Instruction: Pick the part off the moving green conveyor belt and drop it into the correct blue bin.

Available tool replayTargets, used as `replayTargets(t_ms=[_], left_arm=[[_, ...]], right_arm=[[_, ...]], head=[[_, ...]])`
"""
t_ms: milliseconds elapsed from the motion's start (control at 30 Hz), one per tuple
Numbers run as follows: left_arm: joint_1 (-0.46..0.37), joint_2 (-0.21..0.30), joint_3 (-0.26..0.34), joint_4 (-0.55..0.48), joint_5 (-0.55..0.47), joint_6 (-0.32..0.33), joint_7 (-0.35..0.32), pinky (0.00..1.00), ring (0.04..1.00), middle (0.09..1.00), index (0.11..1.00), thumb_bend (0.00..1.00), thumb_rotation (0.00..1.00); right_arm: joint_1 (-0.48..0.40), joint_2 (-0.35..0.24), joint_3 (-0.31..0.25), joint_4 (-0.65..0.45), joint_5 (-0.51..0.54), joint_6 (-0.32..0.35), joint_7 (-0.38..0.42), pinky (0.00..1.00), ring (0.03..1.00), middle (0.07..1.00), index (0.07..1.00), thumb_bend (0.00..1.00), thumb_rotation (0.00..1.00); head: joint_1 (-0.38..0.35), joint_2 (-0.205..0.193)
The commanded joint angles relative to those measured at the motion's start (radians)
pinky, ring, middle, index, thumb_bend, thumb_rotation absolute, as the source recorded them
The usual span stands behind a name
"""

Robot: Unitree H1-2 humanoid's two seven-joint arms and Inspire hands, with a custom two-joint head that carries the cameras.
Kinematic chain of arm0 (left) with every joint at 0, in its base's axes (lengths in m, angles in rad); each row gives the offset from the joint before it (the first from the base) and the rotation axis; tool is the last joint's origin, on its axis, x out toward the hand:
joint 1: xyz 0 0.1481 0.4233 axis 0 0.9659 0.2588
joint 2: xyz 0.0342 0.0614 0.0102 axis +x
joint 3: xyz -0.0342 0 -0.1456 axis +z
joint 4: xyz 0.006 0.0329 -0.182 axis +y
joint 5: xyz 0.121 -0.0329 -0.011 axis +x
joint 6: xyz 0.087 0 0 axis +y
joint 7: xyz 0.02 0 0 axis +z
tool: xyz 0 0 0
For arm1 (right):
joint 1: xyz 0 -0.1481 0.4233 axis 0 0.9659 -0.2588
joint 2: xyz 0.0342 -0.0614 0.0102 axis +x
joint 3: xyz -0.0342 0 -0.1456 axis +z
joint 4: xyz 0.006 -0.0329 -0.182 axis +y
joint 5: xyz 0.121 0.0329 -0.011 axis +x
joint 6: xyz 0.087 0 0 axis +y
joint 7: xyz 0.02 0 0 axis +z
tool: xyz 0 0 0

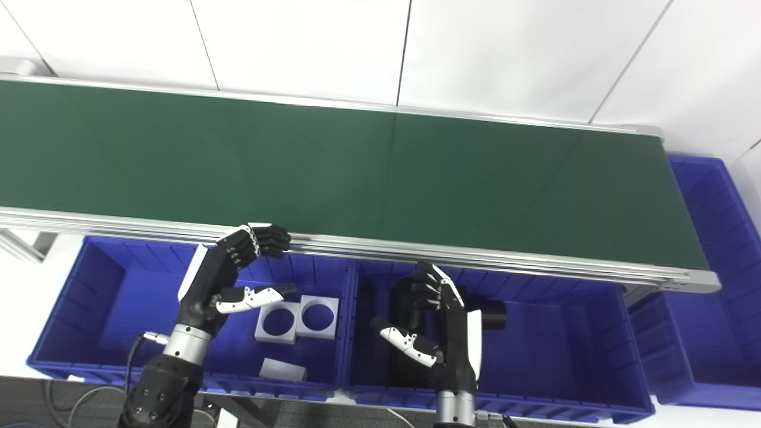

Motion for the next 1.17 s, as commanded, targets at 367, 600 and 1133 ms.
replayTargets(t_ms=[367, 600, 1133], left_arm=[[-0.013, -0.011, 0.001, 0.033, 0.023, 0.021, 0.035, 0.60, 0.640, 0.678, 0.674, 0.74, 0.00], [-0.036, 0.008, -0.020, 0.130, -0.058, -0.029, -0.041, 0.68, 0.676, 0.702, 0.696, 0.73, 0.00], [-0.036, -0.002, -0.009, 0.164, -0.050, -0.040, -0.035, 0.72, 0.691, 0.708, 0.699, 0.72, 0.00]], right_arm=[[-0.020, -0.052, 0.064, 0.059, -0.013, -0.060, -0.103, 0.59, 0.714, 0.779, 0.793, 0.66, 0.00], [-0.030, -0.084, 0.100, 0.087, -0.021, -0.060, -0.185, 0.60, 0.706, 0.769, 0.793, 0.65, 0.00], [-0.045, -0.117, 0.164, 0.103, -0.004, -0.060, -0.295, 0.59, 0.703, 0.778, 0.784, 0.66, 0.05]], head=[[0.042, -0.102], [0.056, -0.123], [0.060, -0.088]])
